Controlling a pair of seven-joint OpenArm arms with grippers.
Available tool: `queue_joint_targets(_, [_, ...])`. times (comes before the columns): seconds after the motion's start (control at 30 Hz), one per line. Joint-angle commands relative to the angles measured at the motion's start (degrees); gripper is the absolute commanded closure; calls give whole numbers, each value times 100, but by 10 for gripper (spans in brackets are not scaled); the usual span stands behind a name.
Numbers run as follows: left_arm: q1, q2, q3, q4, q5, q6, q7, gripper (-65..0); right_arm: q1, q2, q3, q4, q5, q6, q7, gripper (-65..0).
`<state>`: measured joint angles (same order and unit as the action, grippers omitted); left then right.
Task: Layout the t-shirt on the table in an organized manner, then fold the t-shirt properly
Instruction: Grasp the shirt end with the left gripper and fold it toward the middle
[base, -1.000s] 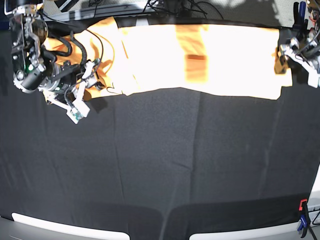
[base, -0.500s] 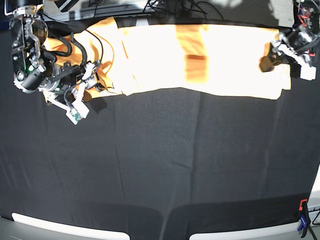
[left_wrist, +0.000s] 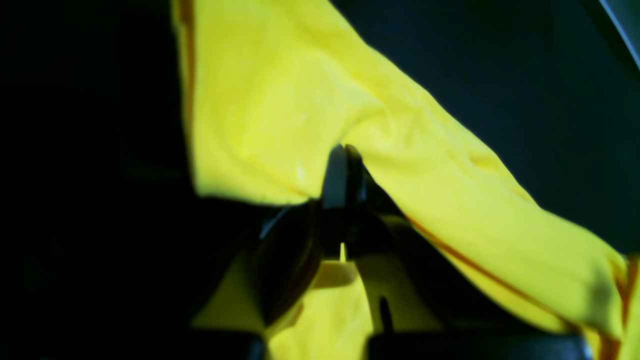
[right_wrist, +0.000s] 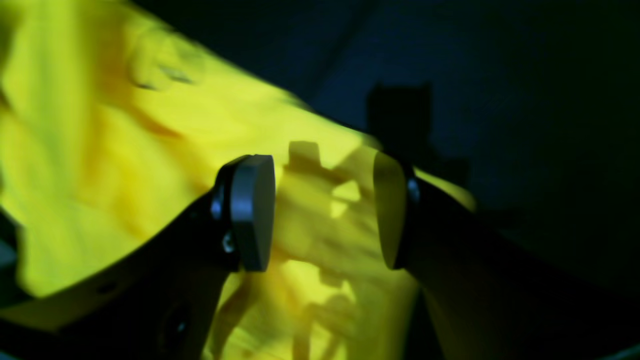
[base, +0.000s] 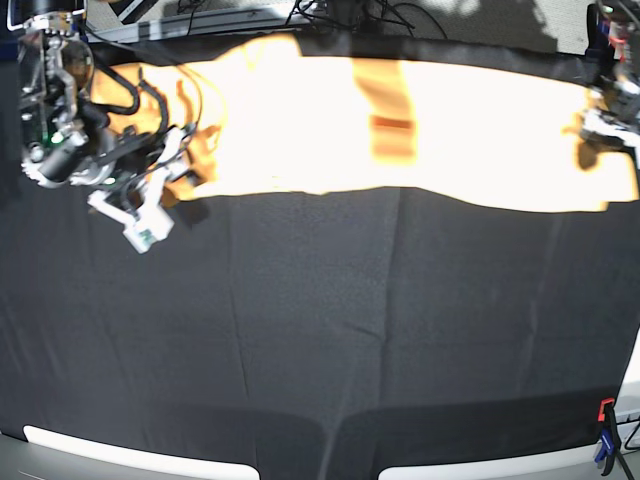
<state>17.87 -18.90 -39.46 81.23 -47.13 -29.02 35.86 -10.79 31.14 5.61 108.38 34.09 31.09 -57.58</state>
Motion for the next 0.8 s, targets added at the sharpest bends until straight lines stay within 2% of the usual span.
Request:
queue_joint_targets(0.0, [-92, -114, -162, 87, -63, -50, -160, 0, 66, 94, 221, 83, 17, 17, 164, -306])
queue_joint_targets(0.1, [-109, -111, -367, 236, -166, -52, 81, 0, 66, 94, 782, 83, 17, 17, 339, -306])
queue_joint_targets(0.2, [-20, -22, -345, 756, -634, -63, 839, 0, 133, 92, 1279, 83, 57, 17, 354, -306])
queue_joint_targets(0.3, [118, 363, -269, 1578, -1405, -149, 1832, 0, 256, 92, 1569, 83, 57, 17, 310, -306])
queue_joint_targets(0.37, [260, 697, -17, 2157, -1679, -197, 2153, 0, 334, 92, 1624, 83, 57, 15, 258, -306])
queue_joint_targets(0.5, [581, 1167, 1163, 2946, -1722, -203, 2133, 0, 382, 92, 1609, 83, 59, 15, 221, -306])
queue_joint_targets(0.6, [570, 1281, 2159, 3008, -1097, -133, 1978, 0, 380, 92, 1609, 83, 59, 15, 184, -306])
queue_joint_targets(0.7, [562, 1316, 2955, 3008, -302, 584, 1379, 0, 380, 92, 1609, 83, 59, 15, 153, -306])
queue_joint_targets(0.77, [544, 1316, 3366, 3008, 48, 911, 1071, 0, 380, 92, 1611, 83, 59, 15, 153, -306])
